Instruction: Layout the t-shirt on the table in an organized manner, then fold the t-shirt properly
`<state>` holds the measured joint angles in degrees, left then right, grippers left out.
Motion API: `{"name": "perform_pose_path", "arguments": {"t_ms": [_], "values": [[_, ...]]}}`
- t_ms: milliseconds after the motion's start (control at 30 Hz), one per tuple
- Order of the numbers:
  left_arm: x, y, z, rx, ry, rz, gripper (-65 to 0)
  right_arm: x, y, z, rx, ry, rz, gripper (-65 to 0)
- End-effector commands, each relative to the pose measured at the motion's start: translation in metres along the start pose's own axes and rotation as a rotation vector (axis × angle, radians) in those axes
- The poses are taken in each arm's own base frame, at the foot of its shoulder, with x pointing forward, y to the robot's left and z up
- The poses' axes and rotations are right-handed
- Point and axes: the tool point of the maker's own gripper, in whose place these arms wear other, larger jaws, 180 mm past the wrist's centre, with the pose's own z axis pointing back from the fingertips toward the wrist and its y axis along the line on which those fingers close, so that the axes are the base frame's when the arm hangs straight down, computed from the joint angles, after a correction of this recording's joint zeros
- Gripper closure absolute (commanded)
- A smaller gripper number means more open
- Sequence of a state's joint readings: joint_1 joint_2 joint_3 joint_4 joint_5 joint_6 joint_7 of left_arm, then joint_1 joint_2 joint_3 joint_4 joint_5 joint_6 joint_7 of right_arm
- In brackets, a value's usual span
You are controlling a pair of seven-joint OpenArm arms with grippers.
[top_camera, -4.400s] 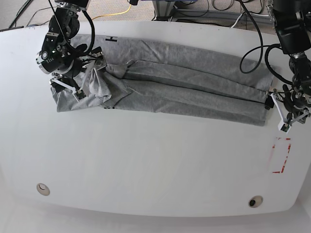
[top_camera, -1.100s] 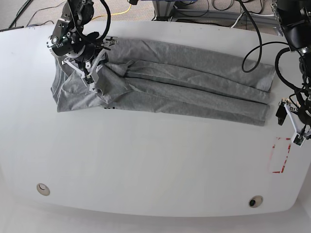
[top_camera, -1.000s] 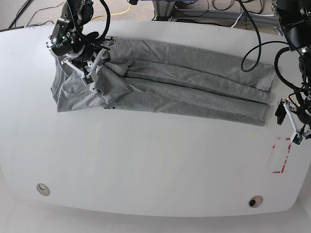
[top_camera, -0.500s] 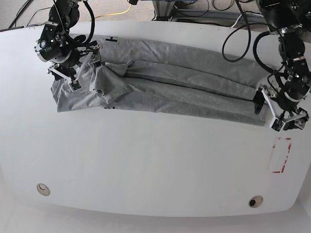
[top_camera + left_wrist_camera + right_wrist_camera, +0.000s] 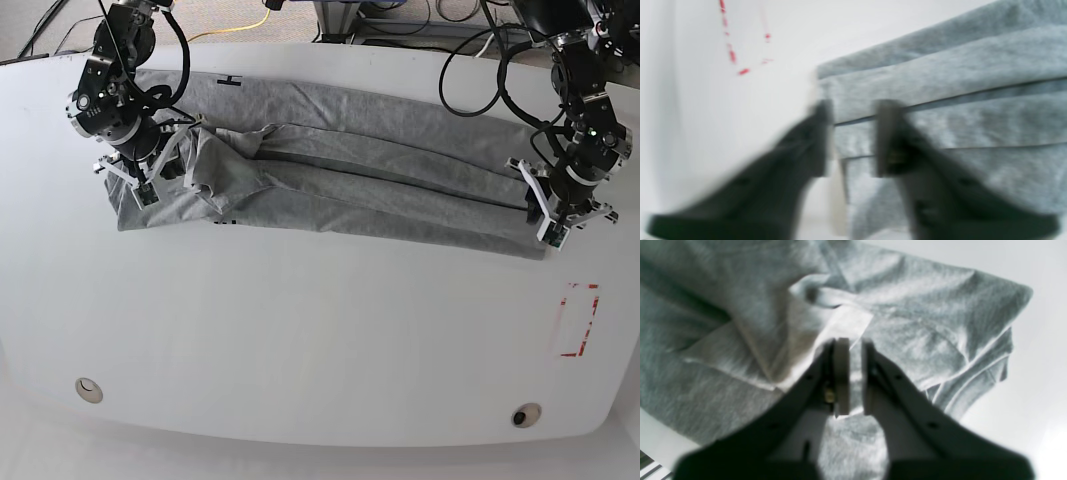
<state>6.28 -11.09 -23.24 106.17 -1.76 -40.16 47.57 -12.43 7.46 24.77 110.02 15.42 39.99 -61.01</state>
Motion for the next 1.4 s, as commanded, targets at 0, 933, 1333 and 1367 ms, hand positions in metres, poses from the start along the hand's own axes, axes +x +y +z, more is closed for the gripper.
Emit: {"name": "perform_pose_path", "arguments": {"t_ms": [0,933,1333,1367], "values": [[0.004,0.005,0.004,0.013,-0.022,-0.009,0.0,0.001,-0.002,-0.004,0.012,-0.025,-0.019,0.0],[-0.058,-0.019,-0.004,-0.069,0.127,0.034,0.0,-0.046,-0.033,-0.068,0.094,0.021,-0.226,-1.3],[-0.023,0.029,0.005,0.056,0.035,0.056,-0.1,-0.025,-0.048,-0.071,0.081,-0.018,-0.219,-1.3],[-0.020,0.035,0.006,0.071,0.027,0.063,-1.4,-0.025,-0.048,-0.071,0.081,-0.018,-0.219,-1.3]]}}
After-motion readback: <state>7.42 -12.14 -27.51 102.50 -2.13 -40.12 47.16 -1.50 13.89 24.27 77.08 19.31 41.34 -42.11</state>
